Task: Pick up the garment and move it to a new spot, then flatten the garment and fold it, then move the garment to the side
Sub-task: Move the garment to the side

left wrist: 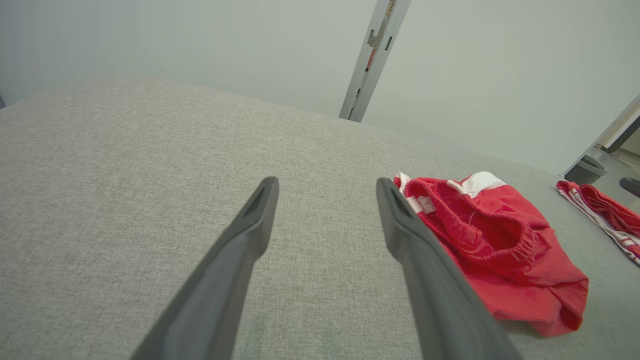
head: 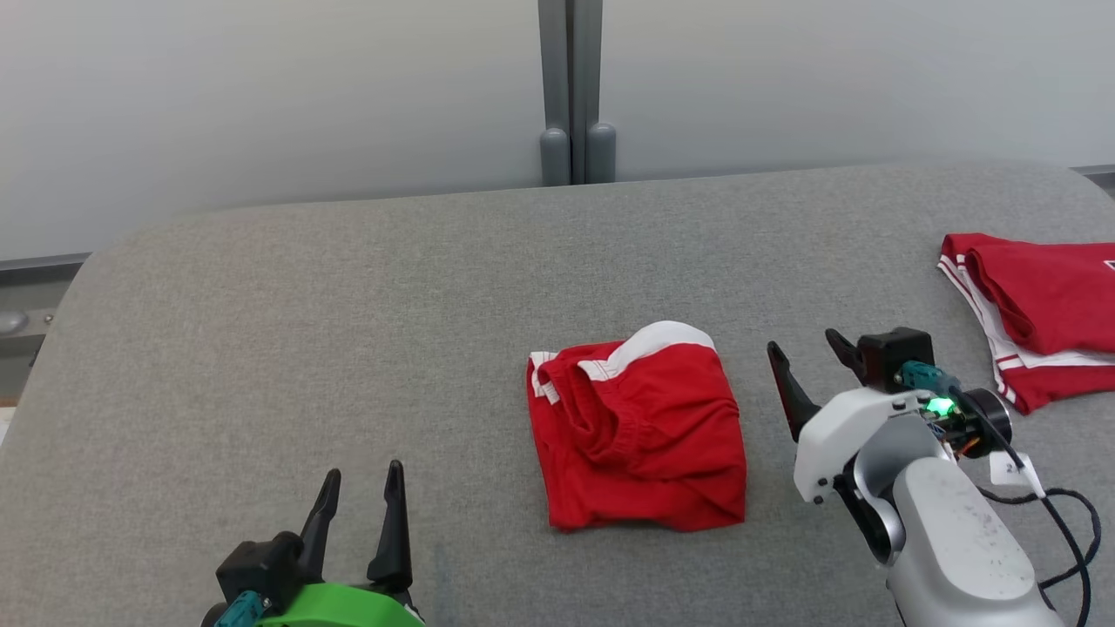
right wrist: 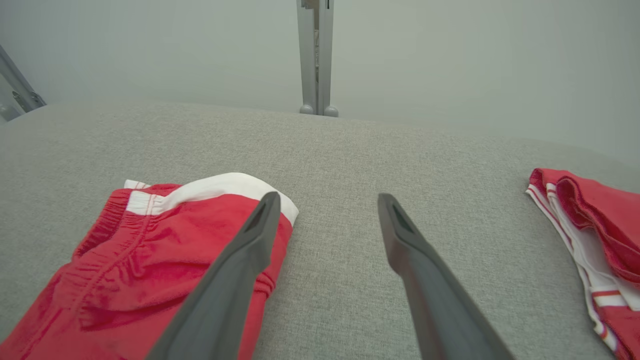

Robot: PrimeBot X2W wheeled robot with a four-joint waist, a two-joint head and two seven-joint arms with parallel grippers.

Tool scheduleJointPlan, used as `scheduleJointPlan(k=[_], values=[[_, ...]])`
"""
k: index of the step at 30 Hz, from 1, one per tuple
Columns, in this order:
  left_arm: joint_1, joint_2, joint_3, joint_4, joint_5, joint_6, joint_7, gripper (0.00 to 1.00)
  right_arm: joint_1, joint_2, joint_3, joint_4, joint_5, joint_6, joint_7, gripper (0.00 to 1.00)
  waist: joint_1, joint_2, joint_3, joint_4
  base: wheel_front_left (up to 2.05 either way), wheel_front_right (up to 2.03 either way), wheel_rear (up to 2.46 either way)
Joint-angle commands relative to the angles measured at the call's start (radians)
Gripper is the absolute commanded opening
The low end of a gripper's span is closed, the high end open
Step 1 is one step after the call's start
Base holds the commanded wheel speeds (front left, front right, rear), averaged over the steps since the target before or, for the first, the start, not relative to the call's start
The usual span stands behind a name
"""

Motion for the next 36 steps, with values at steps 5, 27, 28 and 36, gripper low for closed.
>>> scheduleJointPlan(k=[5, 27, 28, 36], values=[[-0.023, 0.001, -0.003, 0.004, 0.001, -0.006, 0.0, 1.0, -0.082, -0.004, 0.038, 0.073, 0.031, -0.001, 0.16, 1.0, 0.0, -0.0001, 0.022, 0.041, 0.0, 0.0, 0.0], [-0.058, 0.001, -0.021, 0.017, 0.011, -0.009, 0.0, 1.0, -0.185, -0.002, 0.13, 0.35, 0.235, -0.001, 0.406, 0.41, 0.0, -0.0001, 0.081, 0.121, 0.0, 0.0, 0.0], [-0.06, 0.001, -0.021, 0.018, 0.013, -0.01, 0.0, 1.0, -0.189, -0.001, 0.142, 0.356, 0.239, -0.001, 0.4, 0.31, 0.0, -0.0001, 0.082, 0.12, 0.0, 0.0, 0.0], [-0.07, 0.001, -0.022, 0.009, 0.026, -0.015, 0.0, 1.0, -0.241, -0.007, 0.197, 0.388, 0.217, -0.001, 0.3, 0.0, 0.0, -0.0001, 0.093, 0.049, 0.0, 0.0, 0.0]])
